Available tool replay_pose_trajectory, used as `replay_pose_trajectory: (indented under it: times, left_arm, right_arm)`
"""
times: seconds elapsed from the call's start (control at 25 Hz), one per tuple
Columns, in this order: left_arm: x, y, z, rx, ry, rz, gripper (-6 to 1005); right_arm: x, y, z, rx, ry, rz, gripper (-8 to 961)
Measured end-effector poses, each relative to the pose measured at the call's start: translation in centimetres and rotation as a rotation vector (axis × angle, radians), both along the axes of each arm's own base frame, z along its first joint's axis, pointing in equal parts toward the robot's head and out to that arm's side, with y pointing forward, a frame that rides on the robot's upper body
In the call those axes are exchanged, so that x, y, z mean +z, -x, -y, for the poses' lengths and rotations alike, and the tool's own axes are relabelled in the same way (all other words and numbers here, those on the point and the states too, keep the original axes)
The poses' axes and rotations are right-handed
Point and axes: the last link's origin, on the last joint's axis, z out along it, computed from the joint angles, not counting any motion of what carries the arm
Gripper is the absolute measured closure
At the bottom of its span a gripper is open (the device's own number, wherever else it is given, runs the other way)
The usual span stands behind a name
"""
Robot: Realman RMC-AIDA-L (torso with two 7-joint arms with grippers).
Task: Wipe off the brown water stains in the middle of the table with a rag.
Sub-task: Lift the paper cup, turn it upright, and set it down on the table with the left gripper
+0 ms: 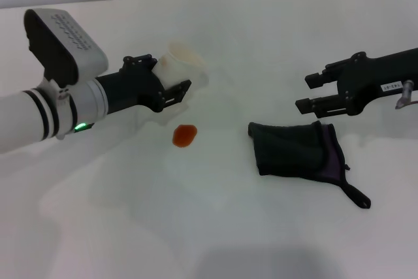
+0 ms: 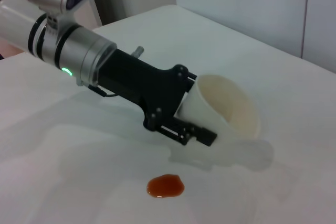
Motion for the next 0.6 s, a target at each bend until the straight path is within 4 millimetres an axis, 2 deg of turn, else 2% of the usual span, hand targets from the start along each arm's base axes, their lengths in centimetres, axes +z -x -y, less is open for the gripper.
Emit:
replay_pose_trajectory:
  times: [0.32, 0.6]
  left_arm:
    - [-0.4, 0.2, 0.2, -0.023, -0.04, -0.013, 396]
    - [-1.1, 0.5, 1.3, -0.041, -0.033, 0.0, 399]
  right_arm:
    - [-0.1, -0.2, -0.1, -0.007, -0.004, 0.004, 380]
    - [0.1, -0.3, -0.1, -0.01, -0.009, 0.005, 381]
